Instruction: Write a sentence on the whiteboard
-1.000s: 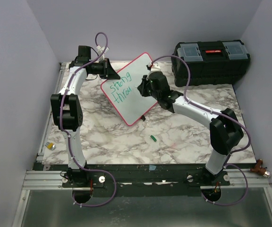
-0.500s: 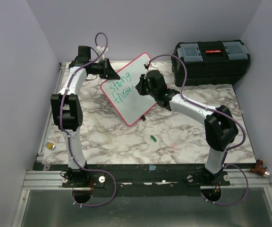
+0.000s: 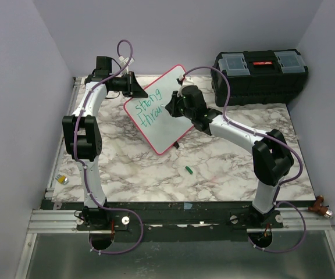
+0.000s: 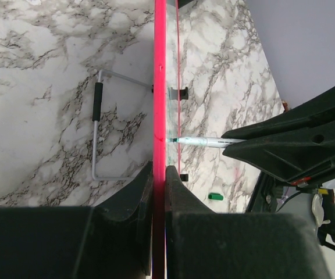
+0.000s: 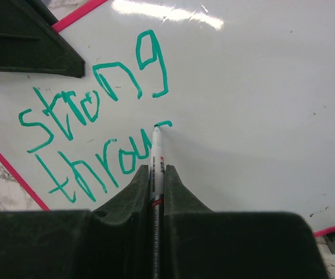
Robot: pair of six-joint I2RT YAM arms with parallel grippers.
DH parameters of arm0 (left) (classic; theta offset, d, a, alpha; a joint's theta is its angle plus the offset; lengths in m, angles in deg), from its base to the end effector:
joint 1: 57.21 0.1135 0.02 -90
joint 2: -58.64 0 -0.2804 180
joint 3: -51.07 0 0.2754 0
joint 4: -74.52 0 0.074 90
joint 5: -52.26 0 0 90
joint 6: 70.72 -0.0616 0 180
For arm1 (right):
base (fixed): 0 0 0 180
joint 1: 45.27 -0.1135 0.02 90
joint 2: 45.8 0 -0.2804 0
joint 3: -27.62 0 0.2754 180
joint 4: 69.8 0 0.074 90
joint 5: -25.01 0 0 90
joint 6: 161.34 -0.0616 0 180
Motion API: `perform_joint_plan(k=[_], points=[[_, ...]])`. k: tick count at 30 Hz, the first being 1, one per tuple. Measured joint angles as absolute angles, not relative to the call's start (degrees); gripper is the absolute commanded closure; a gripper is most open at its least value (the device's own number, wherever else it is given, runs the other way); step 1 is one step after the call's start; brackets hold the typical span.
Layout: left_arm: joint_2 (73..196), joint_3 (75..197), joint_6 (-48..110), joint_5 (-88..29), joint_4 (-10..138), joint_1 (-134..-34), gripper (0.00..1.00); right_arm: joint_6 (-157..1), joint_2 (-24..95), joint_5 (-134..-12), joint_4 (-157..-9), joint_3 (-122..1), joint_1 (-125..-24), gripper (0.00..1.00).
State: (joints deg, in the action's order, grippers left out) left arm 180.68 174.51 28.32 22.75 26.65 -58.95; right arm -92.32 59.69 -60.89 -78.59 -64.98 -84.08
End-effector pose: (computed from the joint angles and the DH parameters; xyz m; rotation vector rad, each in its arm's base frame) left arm 0.5141 -0.0692 0.2823 0.3637 2.1842 -1.3328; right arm 0.3840 0.3032 0.2722 -0.2618 1.9822 0.6140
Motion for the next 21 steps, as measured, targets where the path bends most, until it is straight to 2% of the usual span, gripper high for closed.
perform_joint_plan(k=[21], points=[[180.7, 174.5, 28.3, 22.7, 26.6, -58.9, 1.00, -92.8, 58.1, -58.8, -78.8, -62.0, -83.9, 0.99]])
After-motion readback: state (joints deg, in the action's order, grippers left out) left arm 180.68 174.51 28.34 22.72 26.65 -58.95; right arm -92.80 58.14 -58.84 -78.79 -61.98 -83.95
